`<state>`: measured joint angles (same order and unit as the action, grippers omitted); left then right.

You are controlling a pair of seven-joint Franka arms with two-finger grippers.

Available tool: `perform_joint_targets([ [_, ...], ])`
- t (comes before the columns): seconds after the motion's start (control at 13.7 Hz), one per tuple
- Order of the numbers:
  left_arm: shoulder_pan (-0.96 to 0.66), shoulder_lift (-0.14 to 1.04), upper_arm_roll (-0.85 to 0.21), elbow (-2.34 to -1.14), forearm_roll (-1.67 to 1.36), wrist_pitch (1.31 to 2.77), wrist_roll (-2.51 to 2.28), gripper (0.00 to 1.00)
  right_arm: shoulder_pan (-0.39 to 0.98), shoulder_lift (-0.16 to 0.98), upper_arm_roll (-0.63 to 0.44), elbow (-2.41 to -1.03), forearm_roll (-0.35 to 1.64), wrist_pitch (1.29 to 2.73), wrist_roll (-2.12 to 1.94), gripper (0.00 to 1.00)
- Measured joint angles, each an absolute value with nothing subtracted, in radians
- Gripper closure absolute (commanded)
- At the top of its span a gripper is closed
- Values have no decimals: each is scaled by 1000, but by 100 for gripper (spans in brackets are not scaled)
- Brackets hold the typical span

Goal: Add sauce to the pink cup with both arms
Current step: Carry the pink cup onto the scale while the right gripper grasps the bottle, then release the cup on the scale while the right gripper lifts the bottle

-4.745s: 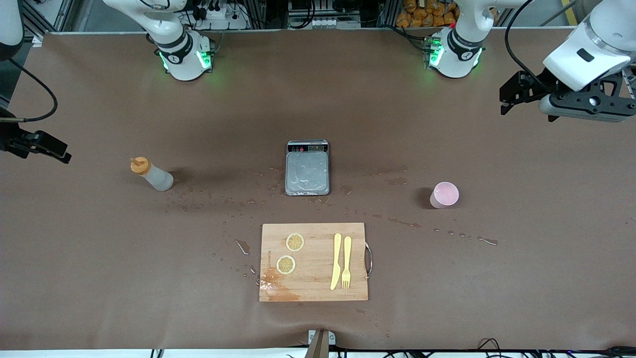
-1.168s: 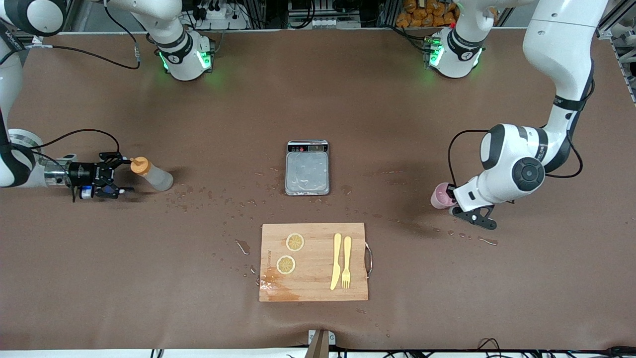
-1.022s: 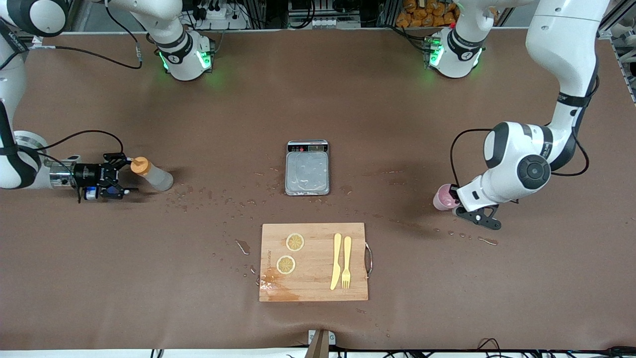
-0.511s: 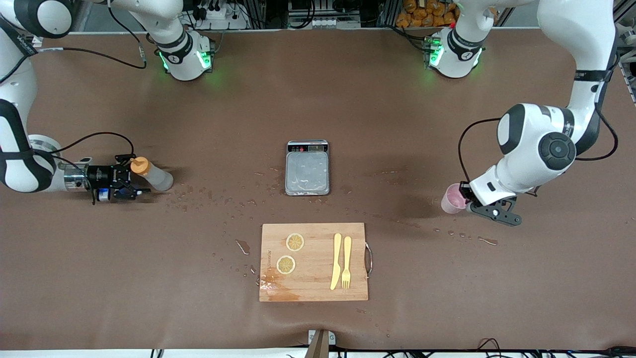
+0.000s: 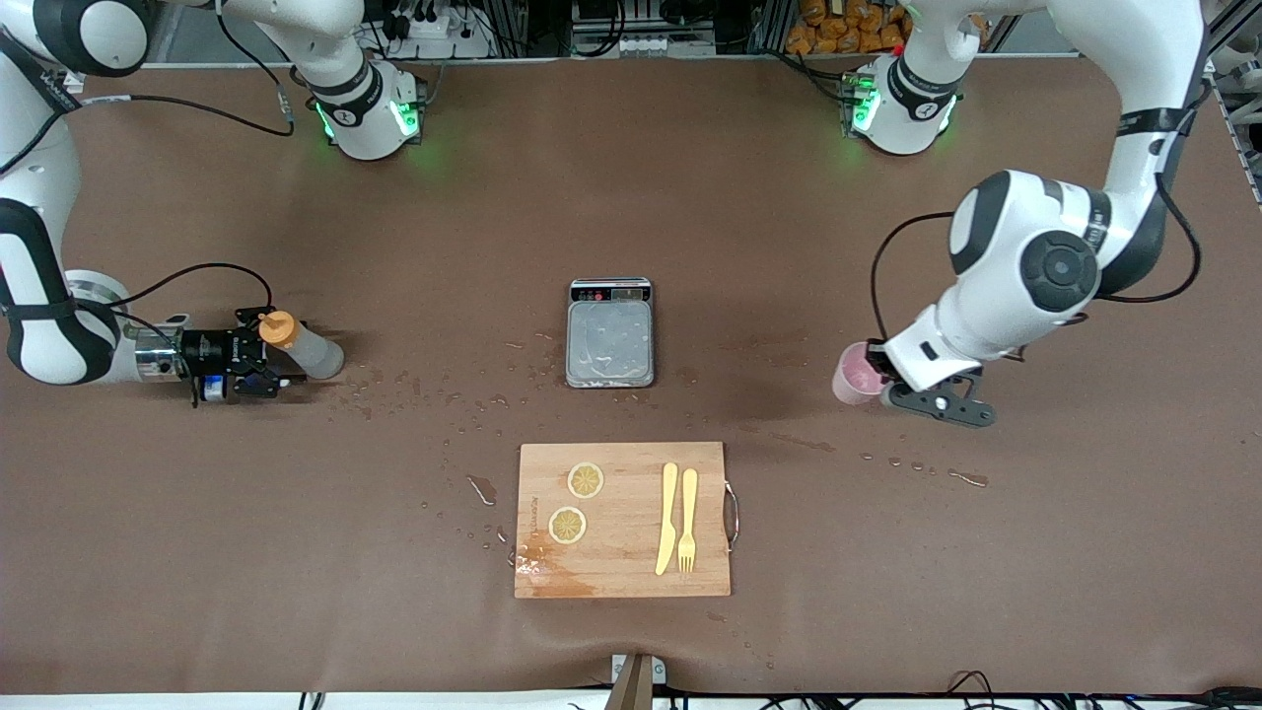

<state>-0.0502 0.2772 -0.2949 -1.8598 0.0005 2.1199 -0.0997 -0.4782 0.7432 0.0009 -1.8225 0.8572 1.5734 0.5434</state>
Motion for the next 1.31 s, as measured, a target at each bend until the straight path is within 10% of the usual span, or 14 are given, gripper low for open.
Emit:
perform_joint_targets([
  [0.36,-86,327,-458,-1782,0,2120,-362,100,-478,742,1,-1823,858,1573,543,54],
  [1.31,-406,667,-463,-1547,0,2185,-653,100,-428,666,2,-1747,835,1540,716,57],
])
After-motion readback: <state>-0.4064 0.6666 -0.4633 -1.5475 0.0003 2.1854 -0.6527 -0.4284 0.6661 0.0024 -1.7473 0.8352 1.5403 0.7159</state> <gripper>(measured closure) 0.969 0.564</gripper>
